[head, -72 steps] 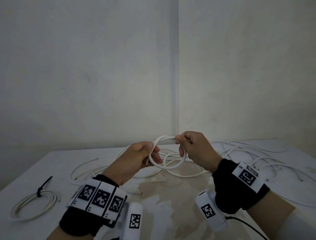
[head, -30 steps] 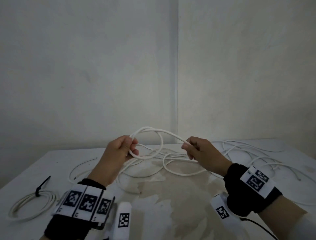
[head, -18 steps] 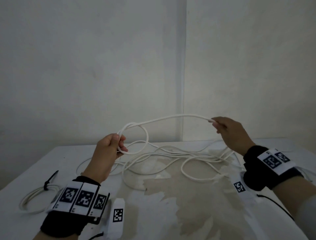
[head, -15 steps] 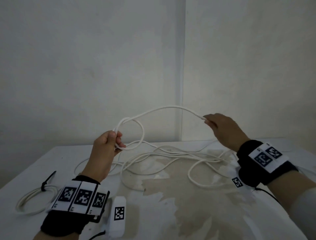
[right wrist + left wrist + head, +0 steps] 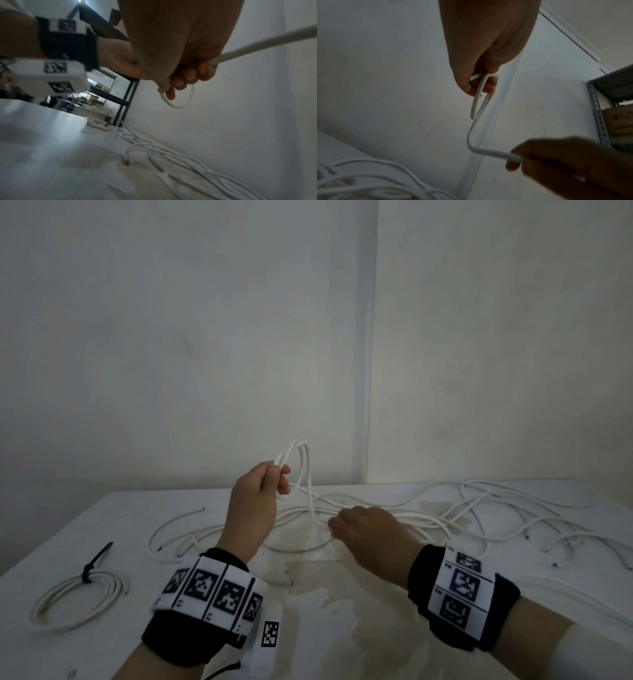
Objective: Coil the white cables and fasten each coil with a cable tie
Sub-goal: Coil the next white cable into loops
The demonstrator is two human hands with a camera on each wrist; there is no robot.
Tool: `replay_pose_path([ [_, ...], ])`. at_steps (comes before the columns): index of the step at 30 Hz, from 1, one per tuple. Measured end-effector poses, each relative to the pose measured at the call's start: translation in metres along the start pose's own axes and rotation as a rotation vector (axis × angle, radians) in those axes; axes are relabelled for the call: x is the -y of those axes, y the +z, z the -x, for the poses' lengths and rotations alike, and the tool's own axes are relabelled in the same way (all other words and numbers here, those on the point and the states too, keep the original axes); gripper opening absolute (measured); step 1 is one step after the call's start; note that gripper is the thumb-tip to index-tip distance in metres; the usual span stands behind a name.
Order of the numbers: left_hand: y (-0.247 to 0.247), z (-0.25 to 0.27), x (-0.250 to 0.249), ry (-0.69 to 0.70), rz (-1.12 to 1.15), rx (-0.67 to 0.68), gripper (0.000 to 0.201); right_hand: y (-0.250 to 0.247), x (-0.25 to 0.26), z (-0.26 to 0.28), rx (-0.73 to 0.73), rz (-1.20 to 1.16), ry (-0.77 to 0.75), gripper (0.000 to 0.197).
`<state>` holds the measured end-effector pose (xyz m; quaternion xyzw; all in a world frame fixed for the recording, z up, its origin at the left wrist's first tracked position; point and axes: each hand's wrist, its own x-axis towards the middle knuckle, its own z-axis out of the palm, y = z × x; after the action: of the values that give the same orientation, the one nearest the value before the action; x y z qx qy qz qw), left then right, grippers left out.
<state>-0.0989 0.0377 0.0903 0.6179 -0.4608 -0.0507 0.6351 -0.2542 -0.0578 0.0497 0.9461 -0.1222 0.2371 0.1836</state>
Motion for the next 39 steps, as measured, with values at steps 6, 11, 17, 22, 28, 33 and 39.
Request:
replay_pose_path([
  [6,0.01,0.011,0.009,-0.043,-0.094,0.163,0.031,-0.02,0.021,-0.009,-0.179,-0.119,-0.107,0.015],
  [11,0.013,0.025,0.001,-0.232,0.108,0.351,0.031,-0.031,0.008,-0.016,-0.219,-0.358,-0.029,0.014],
  [17,0.017,0.033,-0.015,-0.507,0.472,0.468,0.03,-0.044,-0.012,-0.018,-0.181,-0.681,0.187,0.037],
  [22,0.02,0.034,-0.026,-0.557,0.575,0.472,0.03,-0.042,-0.017,-0.017,-0.237,-0.694,0.224,0.023],
  [28,0.016,0.034,-0.027,-0.539,0.606,0.477,0.033,-0.045,-0.02,-0.015,-0.009,-0.872,0.421,0.018],
  [33,0.017,0.035,-0.02,-0.446,0.478,0.443,0.042,-0.049,-0.015,-0.015,-0.001,-0.978,0.482,0.021],
  [39,0.018,0.032,-0.017,-0.017,-0.151,0.457,0.026,-0.052,-0.021,-0.017,-0.005,-0.859,0.512,0.024],
])
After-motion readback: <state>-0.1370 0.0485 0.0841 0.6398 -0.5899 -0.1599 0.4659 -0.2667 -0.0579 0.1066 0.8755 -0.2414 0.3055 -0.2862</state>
